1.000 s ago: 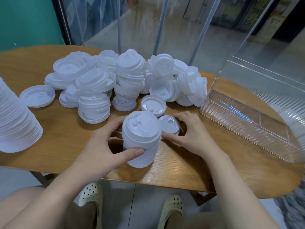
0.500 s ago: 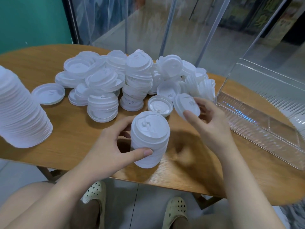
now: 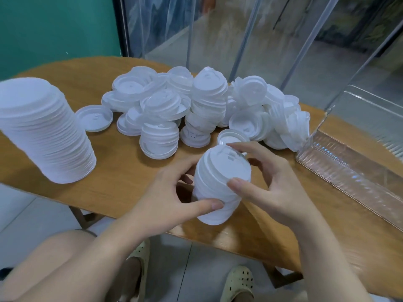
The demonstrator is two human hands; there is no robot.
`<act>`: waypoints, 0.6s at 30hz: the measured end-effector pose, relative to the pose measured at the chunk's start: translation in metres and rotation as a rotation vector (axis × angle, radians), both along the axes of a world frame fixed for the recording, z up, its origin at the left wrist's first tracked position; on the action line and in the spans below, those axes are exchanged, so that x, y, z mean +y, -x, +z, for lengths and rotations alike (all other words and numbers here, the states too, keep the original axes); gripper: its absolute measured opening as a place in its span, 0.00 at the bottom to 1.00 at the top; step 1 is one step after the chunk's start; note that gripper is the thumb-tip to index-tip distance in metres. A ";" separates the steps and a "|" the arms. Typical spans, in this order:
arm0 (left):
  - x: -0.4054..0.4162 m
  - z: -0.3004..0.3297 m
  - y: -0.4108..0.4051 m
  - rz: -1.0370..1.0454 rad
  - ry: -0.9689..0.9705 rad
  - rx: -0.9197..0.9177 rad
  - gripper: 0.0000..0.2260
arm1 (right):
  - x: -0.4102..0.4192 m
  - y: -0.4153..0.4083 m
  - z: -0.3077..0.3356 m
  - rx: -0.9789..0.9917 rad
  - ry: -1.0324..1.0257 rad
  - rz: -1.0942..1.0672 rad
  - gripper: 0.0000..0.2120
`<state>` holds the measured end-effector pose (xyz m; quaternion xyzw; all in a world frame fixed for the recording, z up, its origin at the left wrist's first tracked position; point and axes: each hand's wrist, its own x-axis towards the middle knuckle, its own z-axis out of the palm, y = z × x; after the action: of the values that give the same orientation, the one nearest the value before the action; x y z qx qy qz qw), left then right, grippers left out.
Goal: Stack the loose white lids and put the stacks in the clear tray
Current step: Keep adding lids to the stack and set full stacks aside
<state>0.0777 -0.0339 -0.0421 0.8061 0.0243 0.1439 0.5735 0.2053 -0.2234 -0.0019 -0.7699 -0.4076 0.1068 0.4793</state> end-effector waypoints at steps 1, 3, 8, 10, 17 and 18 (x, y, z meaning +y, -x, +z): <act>0.000 0.000 0.000 0.002 0.001 0.003 0.32 | -0.001 0.000 0.001 0.000 0.000 0.006 0.28; 0.000 0.001 0.000 0.003 -0.003 0.012 0.32 | -0.001 0.002 0.003 0.001 0.001 0.020 0.28; -0.002 0.002 -0.002 0.000 -0.008 0.025 0.31 | 0.004 0.009 0.005 -0.029 -0.010 0.034 0.26; -0.002 0.002 -0.003 0.000 -0.009 0.028 0.31 | 0.005 0.010 0.003 -0.048 -0.004 0.011 0.28; -0.003 0.003 -0.002 -0.009 -0.018 0.018 0.30 | 0.007 0.009 0.004 -0.075 -0.019 0.019 0.27; -0.003 0.003 -0.002 -0.010 -0.019 0.015 0.30 | 0.007 0.009 0.004 -0.075 -0.024 0.020 0.26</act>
<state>0.0799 -0.0369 -0.0392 0.8126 0.0235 0.1352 0.5664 0.1966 -0.2166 0.0023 -0.7635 -0.4342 0.0781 0.4717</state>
